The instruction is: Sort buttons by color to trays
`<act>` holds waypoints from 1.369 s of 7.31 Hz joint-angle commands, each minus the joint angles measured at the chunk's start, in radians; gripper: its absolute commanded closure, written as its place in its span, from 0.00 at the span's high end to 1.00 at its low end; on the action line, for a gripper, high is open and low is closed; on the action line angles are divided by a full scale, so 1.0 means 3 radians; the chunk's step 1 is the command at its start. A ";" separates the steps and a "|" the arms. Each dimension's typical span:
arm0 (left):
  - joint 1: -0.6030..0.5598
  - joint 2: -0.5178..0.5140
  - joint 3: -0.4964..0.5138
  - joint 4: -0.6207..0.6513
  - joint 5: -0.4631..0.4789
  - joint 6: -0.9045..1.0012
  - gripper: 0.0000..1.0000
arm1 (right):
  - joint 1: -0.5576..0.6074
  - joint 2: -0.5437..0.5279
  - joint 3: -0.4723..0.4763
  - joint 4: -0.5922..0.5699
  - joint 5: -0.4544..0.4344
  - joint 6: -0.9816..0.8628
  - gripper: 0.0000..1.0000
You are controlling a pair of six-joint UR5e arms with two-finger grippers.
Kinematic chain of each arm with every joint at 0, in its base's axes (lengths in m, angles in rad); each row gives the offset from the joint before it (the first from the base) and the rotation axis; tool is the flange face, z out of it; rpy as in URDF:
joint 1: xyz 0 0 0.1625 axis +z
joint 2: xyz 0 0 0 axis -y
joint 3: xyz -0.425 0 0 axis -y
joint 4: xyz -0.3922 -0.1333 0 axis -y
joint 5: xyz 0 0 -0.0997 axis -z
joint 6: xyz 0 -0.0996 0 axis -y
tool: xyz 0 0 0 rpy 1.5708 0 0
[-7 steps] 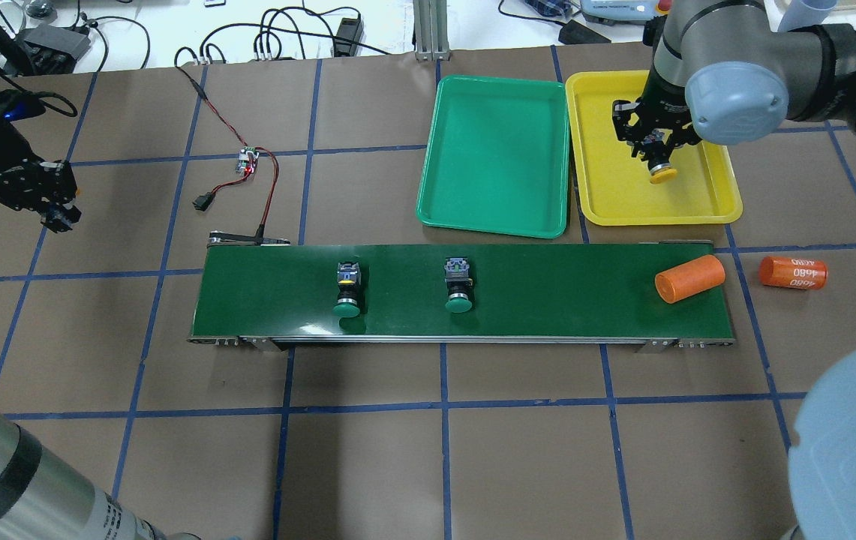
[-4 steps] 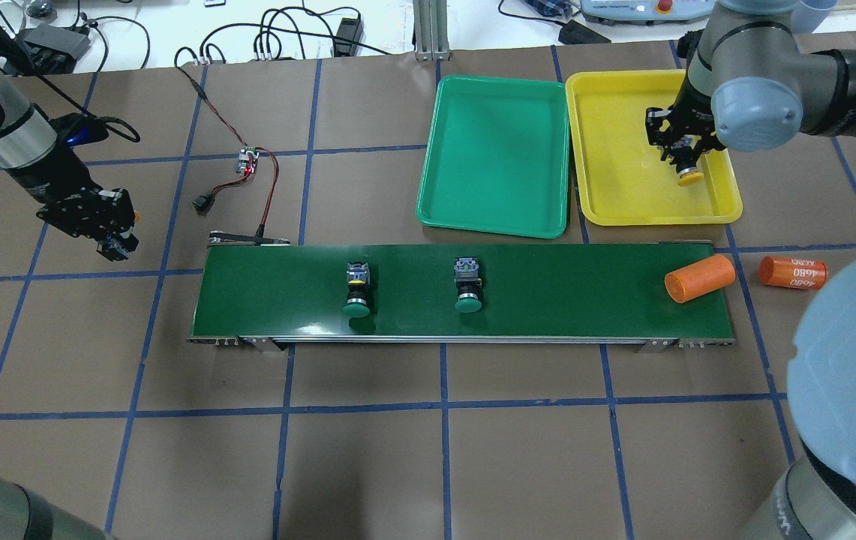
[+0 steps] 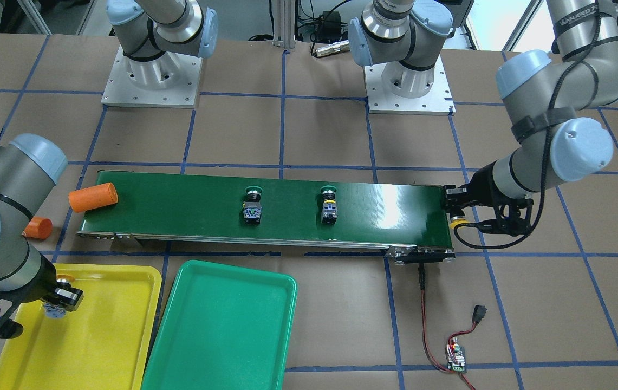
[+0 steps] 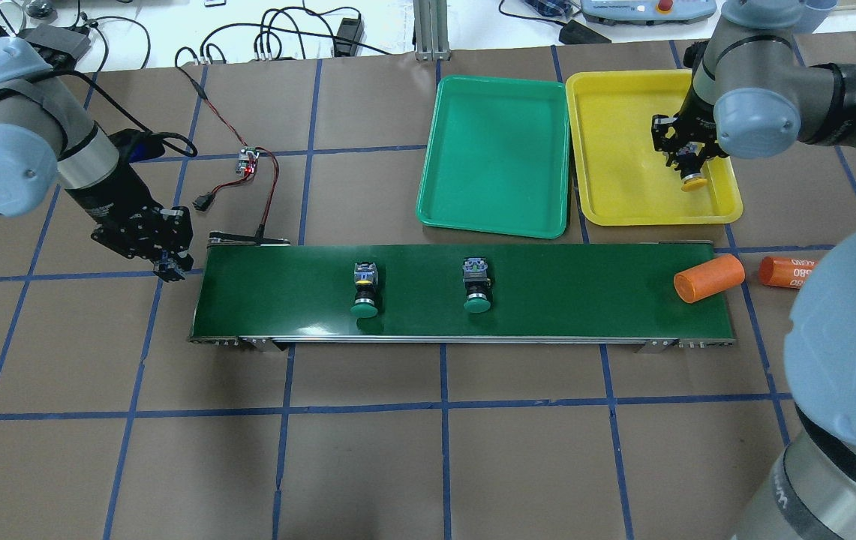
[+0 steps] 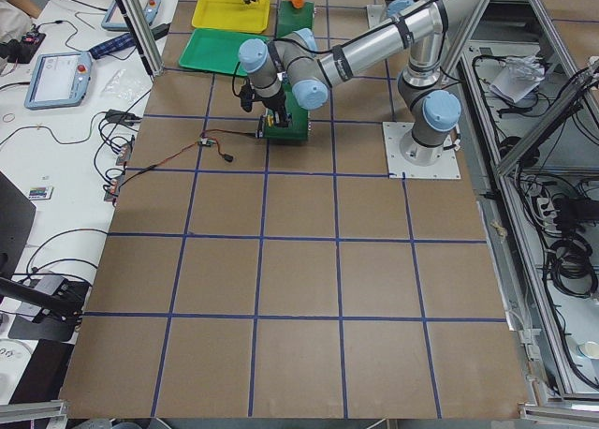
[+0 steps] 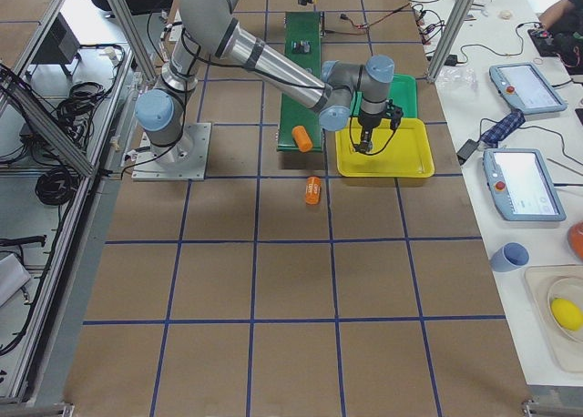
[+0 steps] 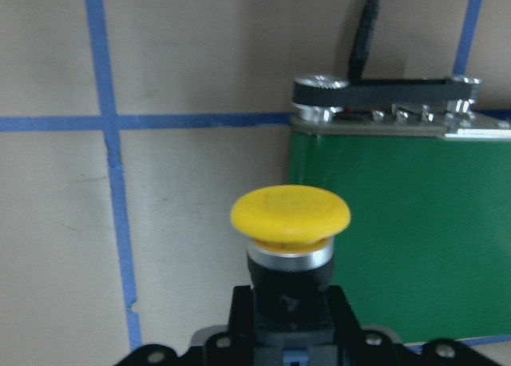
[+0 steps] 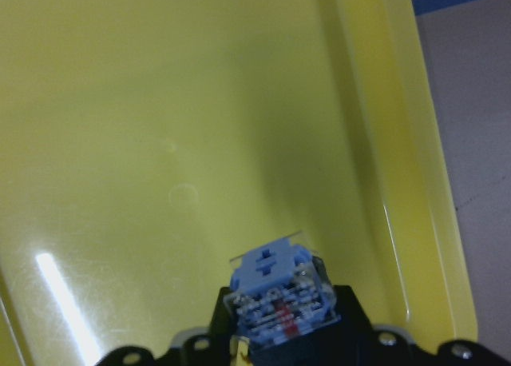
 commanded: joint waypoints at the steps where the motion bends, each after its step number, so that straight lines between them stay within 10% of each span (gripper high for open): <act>1: -0.0216 0.0078 -0.0370 0.0530 -0.0097 -0.0284 0.00 | -0.0016 0.0061 0.0022 -0.0140 -0.0008 0.0002 1.00; 3: -0.0435 0.0063 -0.0442 0.0649 -0.0118 -0.0500 0.02 | -0.0016 0.0087 0.0038 -0.0075 -0.0018 0.0028 1.00; 4: -0.0472 0.0003 -0.0488 0.0898 -0.0123 -0.0480 0.73 | -0.0006 0.0032 0.0048 0.0002 -0.0049 0.0028 1.00; 5: -0.0472 0.0012 -0.0590 0.1032 -0.0123 -0.0490 0.93 | 0.0000 -0.0096 0.0033 0.0215 -0.0003 -0.0018 1.00; 8: -0.0482 0.0277 -0.0118 0.0892 -0.0072 -0.0459 1.00 | 0.0264 -0.0714 0.0058 0.0731 0.0176 0.0017 1.00; 10: -0.0568 0.0258 0.0760 -0.0316 -0.0072 -0.0495 1.00 | 0.0520 -0.1102 0.0089 0.1243 0.0196 0.0027 1.00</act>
